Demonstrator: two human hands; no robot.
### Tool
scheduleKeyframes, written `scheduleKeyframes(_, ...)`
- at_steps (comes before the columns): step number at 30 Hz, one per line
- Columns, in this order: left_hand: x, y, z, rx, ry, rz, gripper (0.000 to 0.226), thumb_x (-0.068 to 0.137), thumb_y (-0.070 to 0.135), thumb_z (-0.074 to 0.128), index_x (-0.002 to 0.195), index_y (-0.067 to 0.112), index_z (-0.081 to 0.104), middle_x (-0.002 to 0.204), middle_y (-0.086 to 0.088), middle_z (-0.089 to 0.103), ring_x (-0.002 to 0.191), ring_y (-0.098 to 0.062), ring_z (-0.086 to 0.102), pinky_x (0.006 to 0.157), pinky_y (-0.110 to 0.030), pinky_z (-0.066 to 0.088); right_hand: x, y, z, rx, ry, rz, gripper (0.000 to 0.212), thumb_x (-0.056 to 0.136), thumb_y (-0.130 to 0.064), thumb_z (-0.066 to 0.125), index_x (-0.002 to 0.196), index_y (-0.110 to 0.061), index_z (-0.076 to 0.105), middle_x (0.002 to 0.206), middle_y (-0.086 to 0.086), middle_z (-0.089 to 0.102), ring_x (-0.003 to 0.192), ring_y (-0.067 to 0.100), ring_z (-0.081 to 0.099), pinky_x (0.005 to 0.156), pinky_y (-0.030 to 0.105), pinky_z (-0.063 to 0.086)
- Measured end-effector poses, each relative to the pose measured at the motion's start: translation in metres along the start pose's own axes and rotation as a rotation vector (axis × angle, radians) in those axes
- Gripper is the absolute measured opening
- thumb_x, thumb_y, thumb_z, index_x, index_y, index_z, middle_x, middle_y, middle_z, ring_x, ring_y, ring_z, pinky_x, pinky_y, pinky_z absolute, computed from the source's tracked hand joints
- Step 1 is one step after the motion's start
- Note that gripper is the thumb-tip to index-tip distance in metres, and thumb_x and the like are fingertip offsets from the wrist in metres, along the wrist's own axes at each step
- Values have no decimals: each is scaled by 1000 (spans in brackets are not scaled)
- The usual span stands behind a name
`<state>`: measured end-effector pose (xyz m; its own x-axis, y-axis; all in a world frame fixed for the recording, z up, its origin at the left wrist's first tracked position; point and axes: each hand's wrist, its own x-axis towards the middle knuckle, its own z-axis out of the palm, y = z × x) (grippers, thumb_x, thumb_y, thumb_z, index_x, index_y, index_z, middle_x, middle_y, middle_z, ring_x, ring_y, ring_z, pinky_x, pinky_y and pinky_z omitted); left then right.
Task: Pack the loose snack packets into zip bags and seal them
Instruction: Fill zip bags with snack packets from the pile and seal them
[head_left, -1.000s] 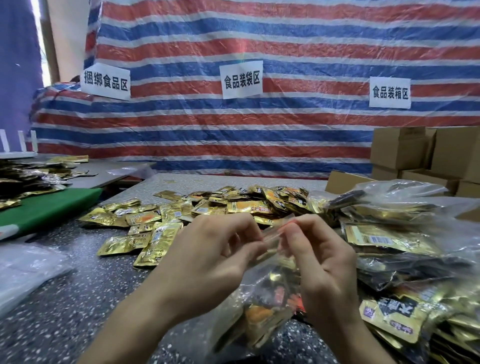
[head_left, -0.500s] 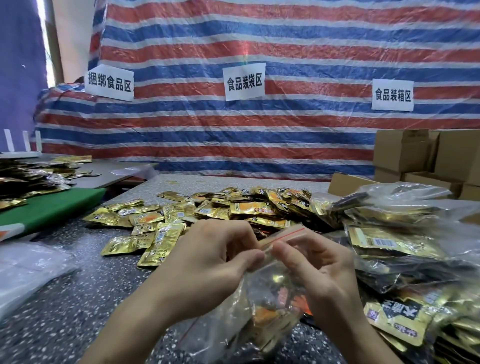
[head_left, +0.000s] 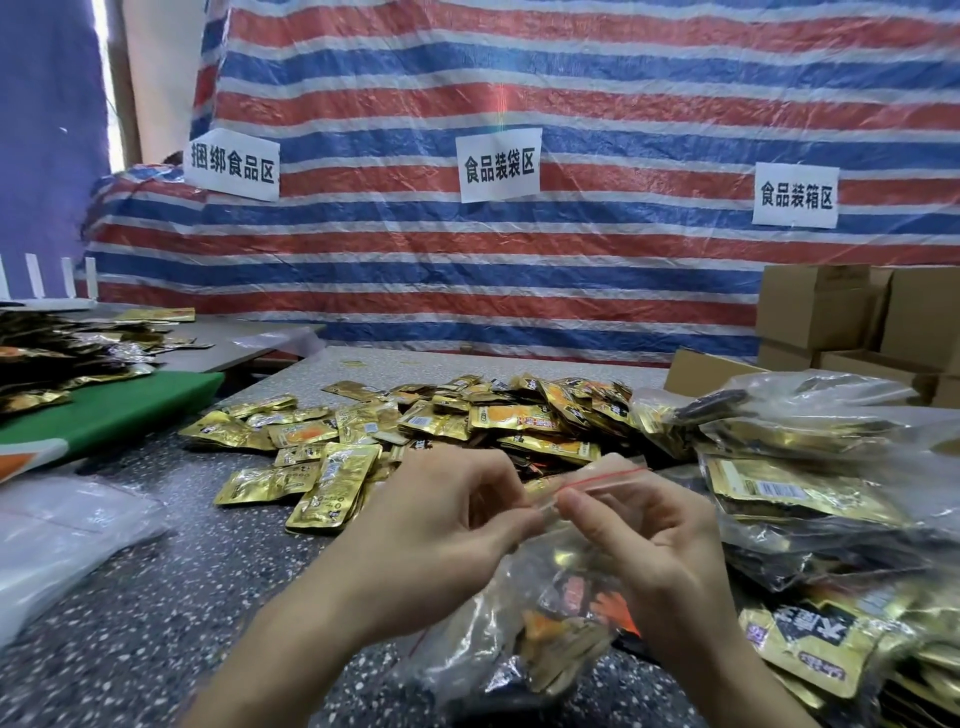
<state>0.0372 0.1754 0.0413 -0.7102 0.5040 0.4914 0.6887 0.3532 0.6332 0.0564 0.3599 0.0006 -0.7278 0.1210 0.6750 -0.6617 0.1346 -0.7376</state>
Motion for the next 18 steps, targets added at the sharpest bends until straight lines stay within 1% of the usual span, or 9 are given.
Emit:
scheduleKeyframes(2,0,-1,0,20,39,9,18,87,26,73,71,21,67,66,3,66,63,-19,59,61,-43,47,0,-2,0,1,-19,8,8,78,-21,74,82,-16,78,83,11,75,77,29,73,65,37,60)
scheduleKeyframes(3,0,-2,0,16,53,16,19,86,23,74,70,21,67,65,3,66,63,-19,59,60,-42,47,-1,-4,0,19,-49,25,12,76,-25,77,84,-16,79,84,11,76,78,27,74,66,32,59)
scheduleKeyframes(4,0,-2,-1,10,57,22,19,86,22,75,69,21,67,65,4,66,63,-17,59,60,-40,47,0,-5,0,40,-90,51,18,74,-29,79,85,-16,79,86,11,76,80,27,74,68,30,59)
scheduleKeyframes(5,0,-2,-1,7,53,25,19,86,22,76,69,22,67,65,5,66,63,-16,60,59,-38,48,0,-7,0,52,-133,68,20,72,-30,82,86,-15,79,87,12,77,82,28,75,71,31,59)
scheduleKeyframes(7,0,-2,0,2,47,25,19,86,23,76,68,25,68,65,6,67,63,-16,61,59,-38,48,2,-8,0,56,-170,55,17,74,-21,86,85,-10,80,86,13,77,82,29,75,72,31,59)
scheduleKeyframes(9,1,-2,2,-7,42,17,16,87,26,75,71,24,70,67,5,68,63,-15,60,58,-37,48,3,-6,0,73,-151,44,11,76,-13,81,82,-5,80,83,13,77,79,29,76,69,27,58)
scheduleKeyframes(12,2,-3,4,-6,37,0,14,88,27,72,76,21,71,70,4,68,62,-12,59,58,-34,48,3,-5,2,108,-116,66,13,73,-12,76,82,-3,80,82,14,77,77,29,75,67,27,58)
scheduleKeyframes(15,3,-3,4,-5,35,-18,16,87,29,70,74,21,70,69,2,68,62,-14,60,59,-37,48,2,-5,4,99,-86,53,13,74,-14,75,81,-4,79,82,14,77,77,29,75,68,28,58)
scheduleKeyframes(18,1,-4,2,-9,11,-23,18,87,24,71,69,21,68,65,3,66,57,-13,56,57,-37,47,3,-4,4,77,-23,32,12,76,-13,74,80,-3,78,80,15,76,77,32,74,68,35,59)
